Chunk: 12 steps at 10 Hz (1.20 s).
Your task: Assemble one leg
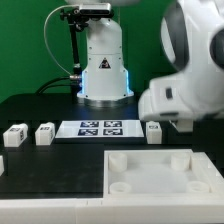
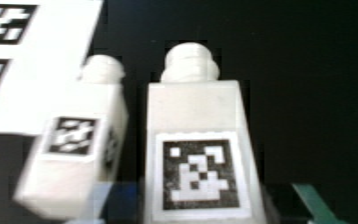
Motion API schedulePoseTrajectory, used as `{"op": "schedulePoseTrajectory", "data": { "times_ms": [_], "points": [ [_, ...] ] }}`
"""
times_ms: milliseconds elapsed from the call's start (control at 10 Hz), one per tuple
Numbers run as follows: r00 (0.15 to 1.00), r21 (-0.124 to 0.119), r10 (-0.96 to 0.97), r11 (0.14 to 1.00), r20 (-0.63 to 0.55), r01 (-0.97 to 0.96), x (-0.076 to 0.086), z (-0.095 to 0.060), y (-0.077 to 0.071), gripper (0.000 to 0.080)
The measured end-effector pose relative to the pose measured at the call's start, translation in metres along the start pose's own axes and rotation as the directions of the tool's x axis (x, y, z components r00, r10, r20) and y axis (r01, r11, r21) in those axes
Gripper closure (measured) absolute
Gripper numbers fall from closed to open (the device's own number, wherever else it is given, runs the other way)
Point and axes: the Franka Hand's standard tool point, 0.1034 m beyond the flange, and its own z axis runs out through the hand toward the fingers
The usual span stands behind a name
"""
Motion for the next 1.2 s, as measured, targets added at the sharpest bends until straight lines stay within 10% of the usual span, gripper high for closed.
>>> {"op": "schedulePoseTrajectory", "data": {
  "times_ms": [300, 500, 800, 1000, 1200],
  "points": [
    [0.998, 0.004, -0.014, 1.0, -0.063, 0.014, -0.03, -0.033, 0.011, 0.0508],
    [0.972, 0.009, -0.033, 0.999, -0.232, 0.036, -0.01, -0.045, 0.01, 0.0508],
    [0.871, -0.009, -0.105, 0.993, -0.48, 0.115, 0.003, -0.128, 0.043, 0.0508],
    [0.706, -0.068, -0.128, 0.991, -0.697, 0.114, 0.01, -0.184, 0.042, 0.0508],
    [0.57, -0.068, -0.115, 0.992, -0.814, 0.103, 0.015, -0.179, 0.044, 0.0508]
  ]
}}
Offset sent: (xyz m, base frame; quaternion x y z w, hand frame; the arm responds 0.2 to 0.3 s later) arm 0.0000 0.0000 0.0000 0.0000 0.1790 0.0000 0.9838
